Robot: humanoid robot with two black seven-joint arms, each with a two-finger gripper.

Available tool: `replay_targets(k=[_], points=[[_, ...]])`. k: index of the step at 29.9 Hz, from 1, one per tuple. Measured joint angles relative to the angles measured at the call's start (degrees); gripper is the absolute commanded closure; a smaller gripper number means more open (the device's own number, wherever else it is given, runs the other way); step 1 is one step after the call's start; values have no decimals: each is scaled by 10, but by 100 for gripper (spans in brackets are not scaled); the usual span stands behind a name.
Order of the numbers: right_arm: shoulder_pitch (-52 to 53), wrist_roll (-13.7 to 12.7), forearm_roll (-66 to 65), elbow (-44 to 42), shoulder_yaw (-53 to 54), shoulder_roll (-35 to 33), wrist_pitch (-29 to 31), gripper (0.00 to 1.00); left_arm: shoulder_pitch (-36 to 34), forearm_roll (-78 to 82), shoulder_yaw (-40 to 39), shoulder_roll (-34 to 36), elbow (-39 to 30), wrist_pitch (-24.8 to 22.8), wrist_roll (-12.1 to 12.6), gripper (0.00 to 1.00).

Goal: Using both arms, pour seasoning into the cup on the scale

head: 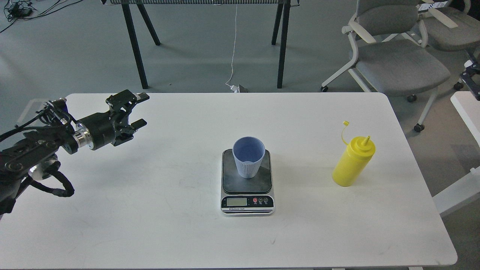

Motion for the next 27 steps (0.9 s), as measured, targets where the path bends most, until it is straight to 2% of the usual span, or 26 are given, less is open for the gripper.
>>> replay_targets(k=[10, 17, 22, 27], points=[[184, -4, -63, -154, -189, 132, 0, 4, -14, -2, -22, 23, -1, 0, 0, 0], [214, -5, -83, -294, -198, 264, 0, 7, -24, -15, -53, 19, -6, 0, 0, 0], [224, -10, -84, -342, -194, 305, 0, 7, -38, -29, -55, 22, -6, 0, 0, 0], [228, -26, -85, -360, -196, 325, 0, 4, -73, -38, -53, 23, -2, 0, 0, 0]])
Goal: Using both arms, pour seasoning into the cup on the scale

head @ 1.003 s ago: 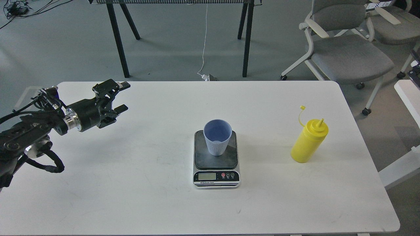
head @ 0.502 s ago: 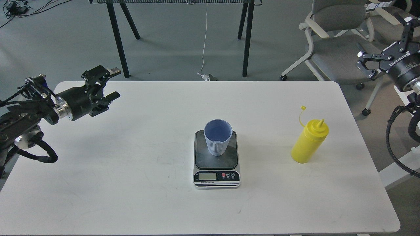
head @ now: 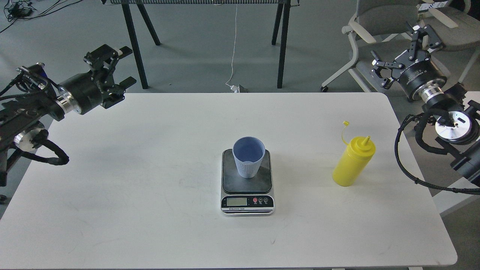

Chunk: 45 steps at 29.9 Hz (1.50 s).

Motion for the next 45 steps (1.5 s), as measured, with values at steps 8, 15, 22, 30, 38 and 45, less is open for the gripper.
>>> replay_targets(k=[8, 15, 22, 30, 38, 45], points=[[0, -5, -68, 2, -5, 1, 0, 4, -62, -11, 1, -6, 12, 0, 0, 0], [17, -5, -132, 2, -5, -5, 0, 3, -87, -45, -1, -54, 54, 0, 0, 0], [14, -3, -137, -2, -5, -8, 0, 3, -94, -50, -2, -88, 91, 0, 0, 0], [-3, 0, -137, -3, -4, -8, 0, 3, -55, -56, 0, -84, 96, 0, 0, 0], [-4, 1, -137, -14, -5, -6, 0, 3, 1, -106, -3, -77, 96, 0, 0, 0], [-17, 1, -137, -14, -3, -24, 0, 3, 11, -111, -25, -74, 96, 0, 0, 0]])
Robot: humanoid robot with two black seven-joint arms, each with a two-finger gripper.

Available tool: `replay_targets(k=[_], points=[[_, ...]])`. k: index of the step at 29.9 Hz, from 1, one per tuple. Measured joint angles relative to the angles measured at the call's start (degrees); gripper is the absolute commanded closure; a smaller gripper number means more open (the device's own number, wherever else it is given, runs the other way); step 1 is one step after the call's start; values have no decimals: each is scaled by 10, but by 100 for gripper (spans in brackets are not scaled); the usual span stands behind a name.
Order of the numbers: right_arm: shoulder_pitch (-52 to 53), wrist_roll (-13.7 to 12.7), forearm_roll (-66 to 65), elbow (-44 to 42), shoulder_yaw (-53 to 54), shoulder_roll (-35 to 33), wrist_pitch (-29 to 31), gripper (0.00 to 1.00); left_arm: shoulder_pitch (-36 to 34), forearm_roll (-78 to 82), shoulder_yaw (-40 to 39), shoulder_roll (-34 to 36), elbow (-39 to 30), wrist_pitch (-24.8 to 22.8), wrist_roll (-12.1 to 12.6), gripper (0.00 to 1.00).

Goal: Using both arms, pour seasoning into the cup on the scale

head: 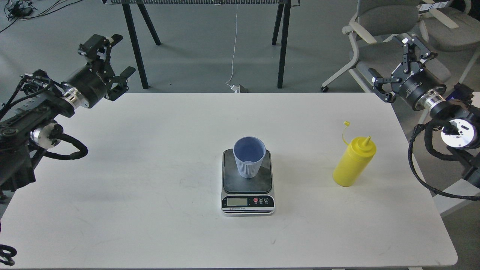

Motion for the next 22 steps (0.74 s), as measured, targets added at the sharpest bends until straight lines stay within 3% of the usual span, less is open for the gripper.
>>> replay_targets(k=[9, 22], points=[[-26, 8, 2, 7, 11, -61, 0, 3, -3, 0, -5, -2, 0, 0, 0, 0], [-74, 31, 3, 7, 29, -68, 0, 3, -5, 0, -7, 0, 0, 0, 0, 0]])
